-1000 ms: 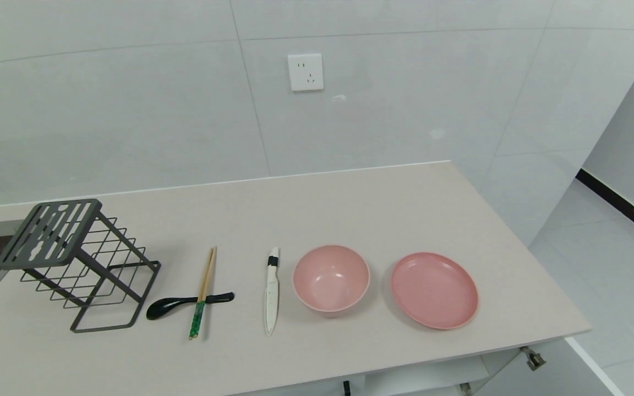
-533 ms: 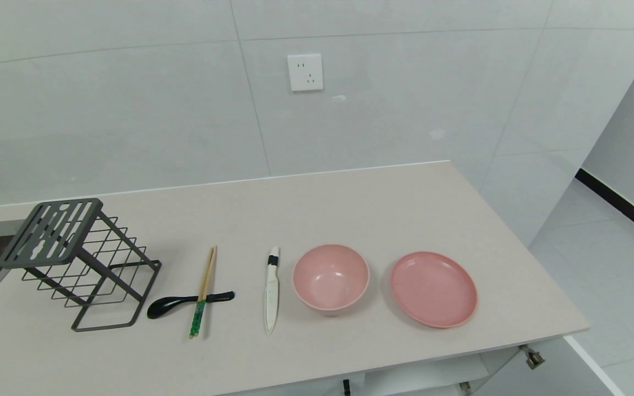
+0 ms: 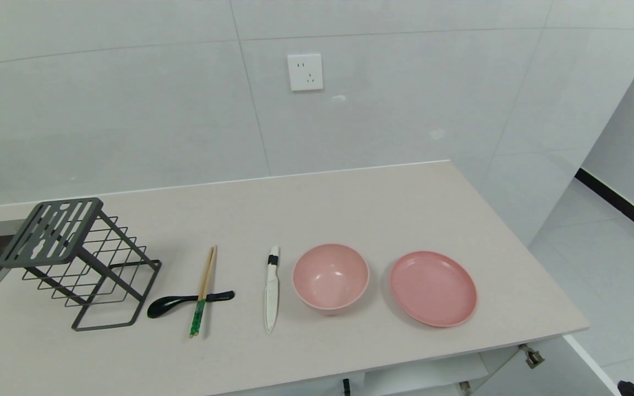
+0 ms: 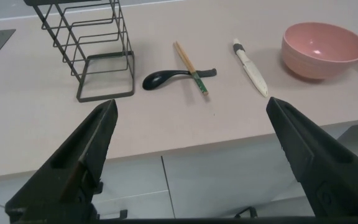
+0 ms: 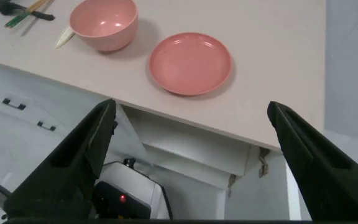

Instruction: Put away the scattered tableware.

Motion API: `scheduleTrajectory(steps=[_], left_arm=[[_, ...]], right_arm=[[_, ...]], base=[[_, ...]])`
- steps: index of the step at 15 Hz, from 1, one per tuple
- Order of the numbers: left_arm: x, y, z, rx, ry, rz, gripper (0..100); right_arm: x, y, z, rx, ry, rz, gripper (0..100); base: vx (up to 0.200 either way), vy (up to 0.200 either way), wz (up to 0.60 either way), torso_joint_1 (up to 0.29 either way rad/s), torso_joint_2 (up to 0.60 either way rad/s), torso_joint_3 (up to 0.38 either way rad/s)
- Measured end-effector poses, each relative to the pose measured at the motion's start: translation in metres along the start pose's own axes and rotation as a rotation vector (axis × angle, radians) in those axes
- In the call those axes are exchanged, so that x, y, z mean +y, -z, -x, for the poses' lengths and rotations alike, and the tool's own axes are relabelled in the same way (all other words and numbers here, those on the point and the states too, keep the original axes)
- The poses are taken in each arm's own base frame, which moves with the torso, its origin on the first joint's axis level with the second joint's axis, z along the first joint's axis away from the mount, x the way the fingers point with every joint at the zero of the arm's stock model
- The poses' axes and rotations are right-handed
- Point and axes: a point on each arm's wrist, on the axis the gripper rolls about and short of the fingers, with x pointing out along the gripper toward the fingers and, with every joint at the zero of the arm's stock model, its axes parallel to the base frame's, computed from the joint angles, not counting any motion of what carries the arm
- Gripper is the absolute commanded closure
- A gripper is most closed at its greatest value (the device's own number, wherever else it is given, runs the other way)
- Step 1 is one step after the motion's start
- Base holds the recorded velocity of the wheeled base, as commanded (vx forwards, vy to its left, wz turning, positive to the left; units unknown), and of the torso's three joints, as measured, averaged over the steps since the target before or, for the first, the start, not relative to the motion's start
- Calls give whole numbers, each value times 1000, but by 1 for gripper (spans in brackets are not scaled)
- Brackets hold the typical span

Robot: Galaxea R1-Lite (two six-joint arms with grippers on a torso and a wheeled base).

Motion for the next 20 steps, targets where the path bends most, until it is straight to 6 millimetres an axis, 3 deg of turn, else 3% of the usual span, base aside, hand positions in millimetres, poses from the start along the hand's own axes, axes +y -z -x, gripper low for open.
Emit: scheduleTrajectory(steps=[7, 20], left_arm=[[0, 0, 0, 1, 0, 5, 0], [0, 0, 0, 1, 2, 9, 0]], right_arm=[[-11, -4, -64, 129, -115, -4, 0], [-32, -6, -155, 255, -122, -151, 0]], base=[[0, 0, 0, 0, 0, 0], [0, 0, 0, 0, 0, 0]])
